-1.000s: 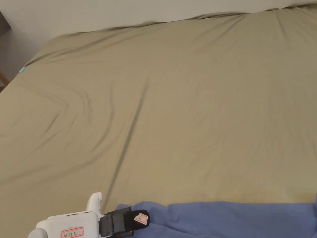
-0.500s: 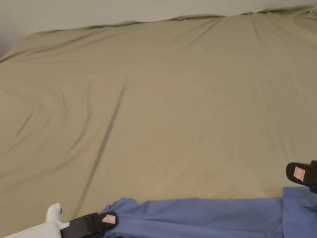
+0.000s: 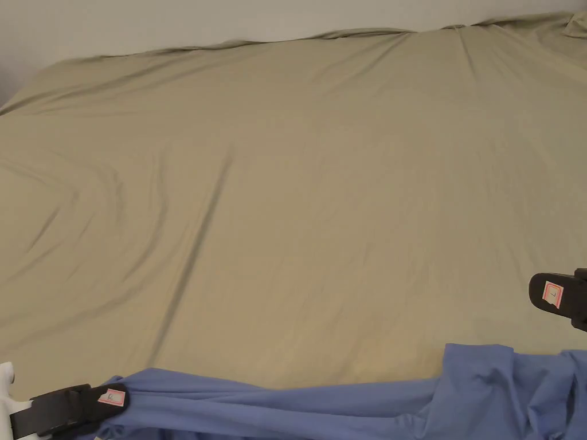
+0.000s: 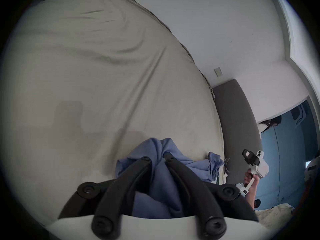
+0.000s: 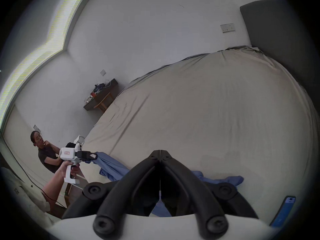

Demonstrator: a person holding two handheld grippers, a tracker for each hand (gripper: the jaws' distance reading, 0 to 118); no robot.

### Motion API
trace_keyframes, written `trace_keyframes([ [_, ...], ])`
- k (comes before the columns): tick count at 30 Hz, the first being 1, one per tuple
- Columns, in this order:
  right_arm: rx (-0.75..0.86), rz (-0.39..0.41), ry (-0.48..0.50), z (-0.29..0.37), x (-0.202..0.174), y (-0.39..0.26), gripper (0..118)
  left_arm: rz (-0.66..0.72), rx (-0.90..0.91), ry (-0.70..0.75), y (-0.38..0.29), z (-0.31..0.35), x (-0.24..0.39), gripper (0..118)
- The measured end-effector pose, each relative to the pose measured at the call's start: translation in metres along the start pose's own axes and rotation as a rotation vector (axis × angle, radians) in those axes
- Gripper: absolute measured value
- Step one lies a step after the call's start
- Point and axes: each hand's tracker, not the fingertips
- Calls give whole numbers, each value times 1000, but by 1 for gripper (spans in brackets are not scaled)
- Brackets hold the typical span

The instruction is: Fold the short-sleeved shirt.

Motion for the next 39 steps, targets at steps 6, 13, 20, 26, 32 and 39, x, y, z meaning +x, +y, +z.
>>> trace_keyframes([
  [6,-11,13,-12,-3,0,-1,3,34,96,56,15,35,-4,8],
  [13,-2,3,4,-1,1,-2,3,16,98,-63,-7,29,76,8],
  [20,6,20,9,7,-3,1,3,-106,-11,-152,-64,-55,182,8],
  [26,5,39,0,19,-3,-1,3,-231,-128,14,-111,-152,199,8],
  [32,1,24,-4,21,0,-6,3,-327,-143,156,-147,-205,191,12],
  [39,-25,46,-2,13,-7,-8,3,-334,-134,-112,-153,-151,215,118],
])
